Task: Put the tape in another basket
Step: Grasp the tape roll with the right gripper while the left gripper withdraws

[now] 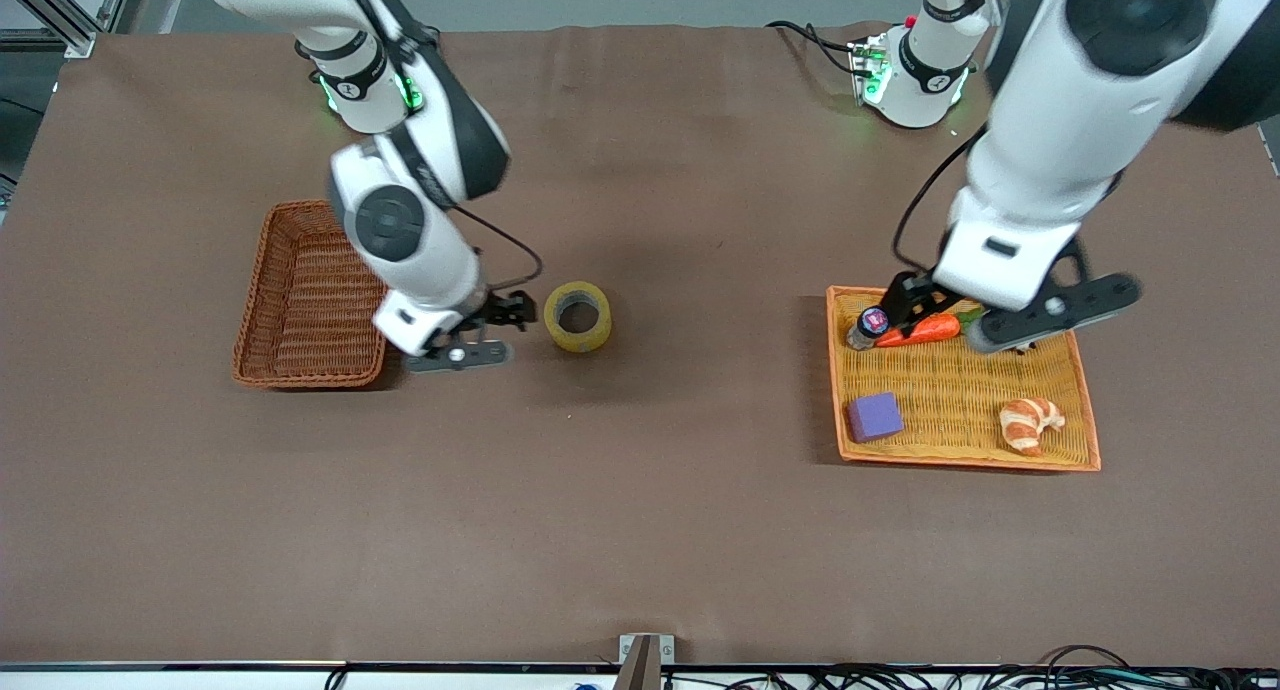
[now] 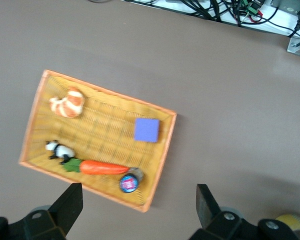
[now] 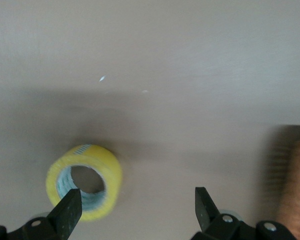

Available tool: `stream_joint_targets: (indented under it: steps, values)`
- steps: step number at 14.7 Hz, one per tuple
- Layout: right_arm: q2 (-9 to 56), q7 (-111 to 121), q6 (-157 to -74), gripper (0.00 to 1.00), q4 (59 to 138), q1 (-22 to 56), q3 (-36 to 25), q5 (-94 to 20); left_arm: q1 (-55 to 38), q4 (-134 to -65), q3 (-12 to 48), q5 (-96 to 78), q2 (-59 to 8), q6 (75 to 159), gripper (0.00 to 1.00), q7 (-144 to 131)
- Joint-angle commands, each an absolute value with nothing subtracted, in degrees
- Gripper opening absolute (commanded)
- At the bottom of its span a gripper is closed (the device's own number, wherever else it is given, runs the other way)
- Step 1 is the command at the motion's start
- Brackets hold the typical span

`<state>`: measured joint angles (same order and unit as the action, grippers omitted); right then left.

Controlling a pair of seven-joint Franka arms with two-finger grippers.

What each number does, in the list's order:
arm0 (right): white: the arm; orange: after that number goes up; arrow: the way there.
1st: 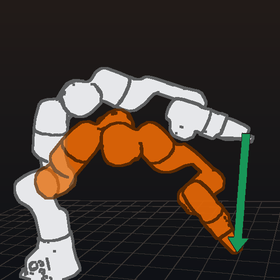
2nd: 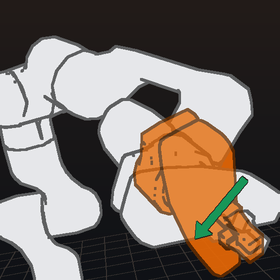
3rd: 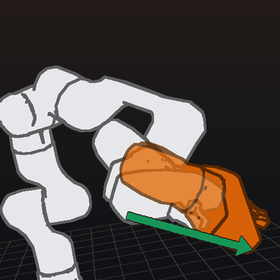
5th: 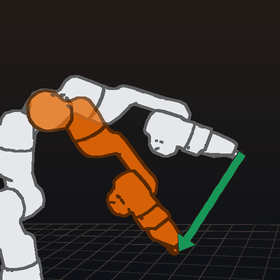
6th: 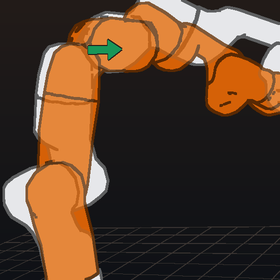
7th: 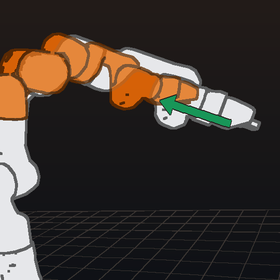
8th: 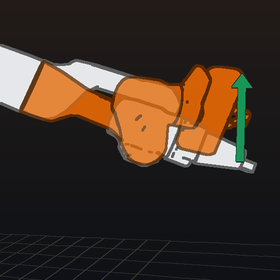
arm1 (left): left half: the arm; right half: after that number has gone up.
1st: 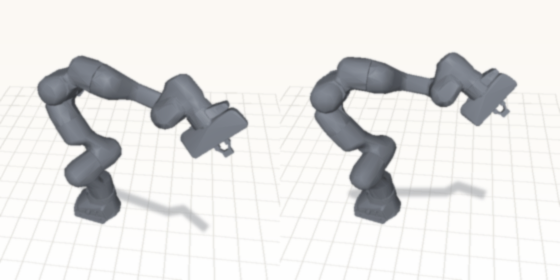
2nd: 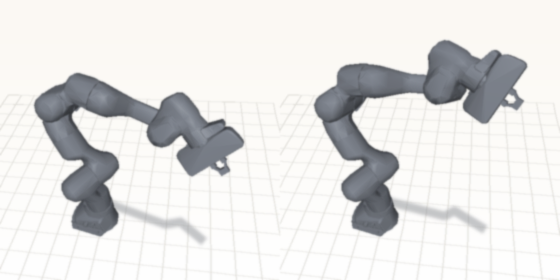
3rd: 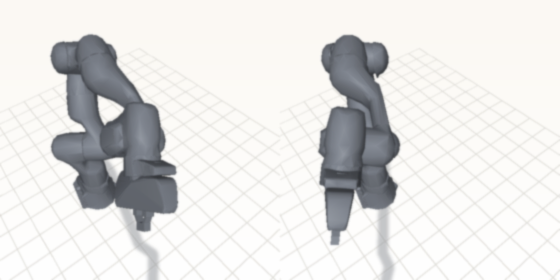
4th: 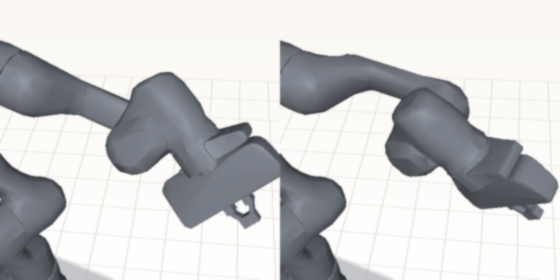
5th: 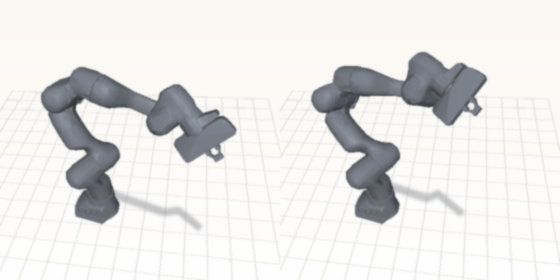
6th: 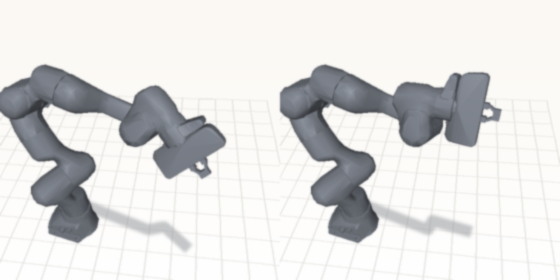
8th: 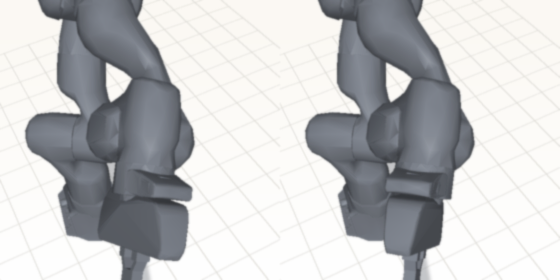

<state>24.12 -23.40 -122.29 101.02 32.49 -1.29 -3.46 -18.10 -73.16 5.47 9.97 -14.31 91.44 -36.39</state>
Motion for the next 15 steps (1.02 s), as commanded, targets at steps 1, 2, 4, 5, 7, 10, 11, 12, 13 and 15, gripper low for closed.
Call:
stream_joint_targets:
  steps: [1,2,4,5,7,10,11,12,13,15]
  values:
    - [29.0,-25.9,-126.7,1.00,100.7,36.4,-2.0,-3.3,-17.3,-75.7,5.5,11.0,-10.7,89.2,1.00,-31.6]
    - [30.1,-26.2,-128.6,1.00,101.3,37.1,-2.0,-3.0,-15.2,-75.8,5.5,10.7,-10.5,88.8,1.00,-30.7]
    - [30.8,-26.2,-134.5,1.00,105.3,38.3,-2.0,-2.8,-13.5,-75.7,5.9,10.6,-10.4,86.9,1.00,-30.4]
    - [30.8,-26.1,-136.2,1.00,107.2,38.3,-2.0,-2.6,-12.9,-75.5,5.9,10.3,-10.2,86.9,1.00,-30.3]
    - [30.8,-25.6,-136.2,1.00,107.8,38.2,-2.1,-2.5,-11.8,-75.4,5.7,7.9,-10.4,86.9,1.00,-27.5]
    - [30.8,-25.3,-136.1,1.00,108.0,38.1,-2.2,-0.9,-8.6,-75.3,5.7,7.0,-10.4,86.9,1.00,-19.0]
    - [30.8,-25.3,-136.5,1.00,108.5,38.3,-2.1,-0.5,-8.4,-75.1,5.7,7.0,-10.5,86.9,1.00,-16.6]
    - [30.8,-25.3,-136.7,1.00,109.2,38.7,-2.1,-0.4,-8.3,-75.1,5.5,7.2,-10.5,86.9,1.00,-15.4]
    - [30.8,-25.3,-136.6,1.00,109.3,39.5,-2.2,-0.1,-8.2,-75.1,5.5,7.2,-10.5,86.9,1.00,-15.0]
    - [30.8,-25.4,-137.0,1.00,109.7,39.7,-2.2,0.0,-6.5,-75.1,5.7,7.1,-10.3,86.8,1.00,-13.2]
